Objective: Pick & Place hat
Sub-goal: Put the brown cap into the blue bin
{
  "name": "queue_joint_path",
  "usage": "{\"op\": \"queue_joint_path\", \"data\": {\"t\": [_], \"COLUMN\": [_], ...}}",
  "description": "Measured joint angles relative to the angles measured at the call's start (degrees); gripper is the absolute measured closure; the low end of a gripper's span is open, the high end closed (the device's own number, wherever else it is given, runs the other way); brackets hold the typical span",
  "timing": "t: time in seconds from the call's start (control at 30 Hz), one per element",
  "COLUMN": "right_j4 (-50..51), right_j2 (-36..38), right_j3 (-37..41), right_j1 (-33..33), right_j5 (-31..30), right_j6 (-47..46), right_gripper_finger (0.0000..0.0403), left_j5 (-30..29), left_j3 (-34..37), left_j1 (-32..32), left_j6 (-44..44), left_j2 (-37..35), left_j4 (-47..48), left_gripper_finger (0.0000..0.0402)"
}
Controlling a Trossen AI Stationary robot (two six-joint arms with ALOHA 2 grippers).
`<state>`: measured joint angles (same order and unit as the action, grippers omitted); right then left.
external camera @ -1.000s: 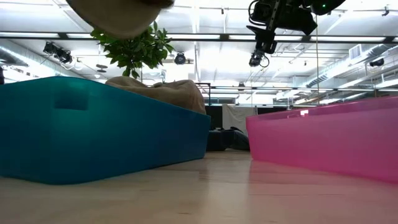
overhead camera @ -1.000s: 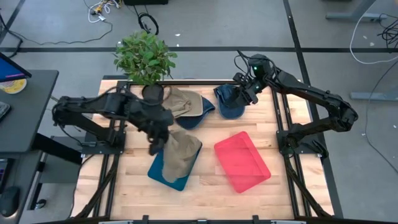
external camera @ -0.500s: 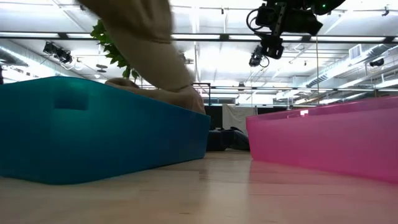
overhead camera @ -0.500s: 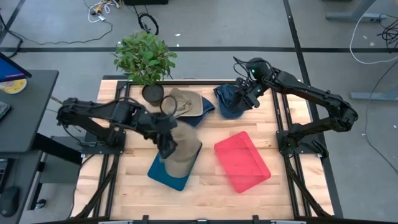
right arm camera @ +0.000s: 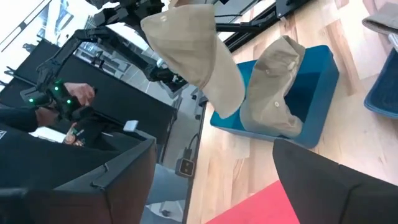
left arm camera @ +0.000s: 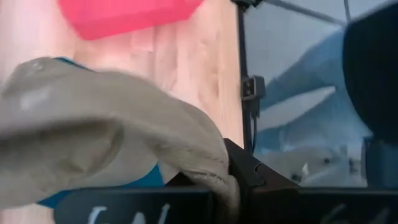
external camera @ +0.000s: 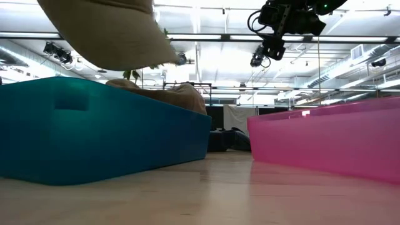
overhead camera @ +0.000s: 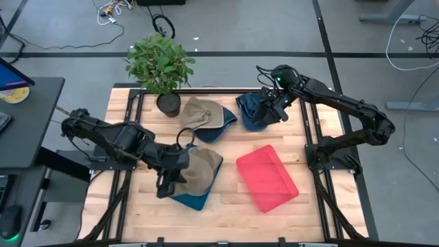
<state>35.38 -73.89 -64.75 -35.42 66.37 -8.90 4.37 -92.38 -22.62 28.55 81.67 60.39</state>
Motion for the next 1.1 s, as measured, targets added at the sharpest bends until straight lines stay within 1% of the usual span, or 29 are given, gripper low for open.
{"op": "queue_joint_path", "data": {"t": [0.1, 0.3, 0.47, 0.57, 0.7, 0.77, 0.93, 1.1], "right_j4": [0.0, 0.9, 0.8, 0.8, 0.7, 0.7, 0.7, -0.2], "right_j2": [0.0, 0.0, 0.0, 0.0, 0.0, 0.0, 0.0, 0.0], "right_j3": [0.0, 0.0, 0.0, 0.0, 0.0, 0.0, 0.0, 0.0], "right_j1": [0.0, 0.0, 0.0, 0.0, 0.3, 0.8, 2.8, 4.5], "right_j5": [-0.6, -7.2, -8.0, -8.1, -10.7, -12.3, -15.8, -16.7], "right_j6": [0.4, 0.5, -0.8, -1.2, -3.0, -4.0, -6.0, -8.9], "right_gripper_finger": [0.0081, 0.0081, 0.0081, 0.0081, 0.0081, 0.0081, 0.0081, 0.0081], "left_j5": [1.5, 4.3, 5.8, 8.4, 11.7, 12.7, 13.0, 12.9], "left_j3": [0.0, 0.0, 0.0, 0.0, -0.1, -0.1, 0.0, 0.0], "left_j1": [0.0, 1.4, 2.8, 3.8, 5.3, 5.9, 7.6, 8.9], "left_j6": [-5.4, -14.1, -21.0, -27.8, -37.9, -43.1, -55.0, -64.7], "left_j2": [0.0, 0.0, 0.0, 0.4, 1.6, 2.5, 4.0, 5.8], "left_j4": [0.8, 4.4, 10.9, 11.5, 11.8, 13.7, 17.7, 19.5], "left_gripper_finger": [0.0389, 0.0389, 0.0389, 0.0389, 0.0389, 0.0389, 0.0389, 0.0389]}}
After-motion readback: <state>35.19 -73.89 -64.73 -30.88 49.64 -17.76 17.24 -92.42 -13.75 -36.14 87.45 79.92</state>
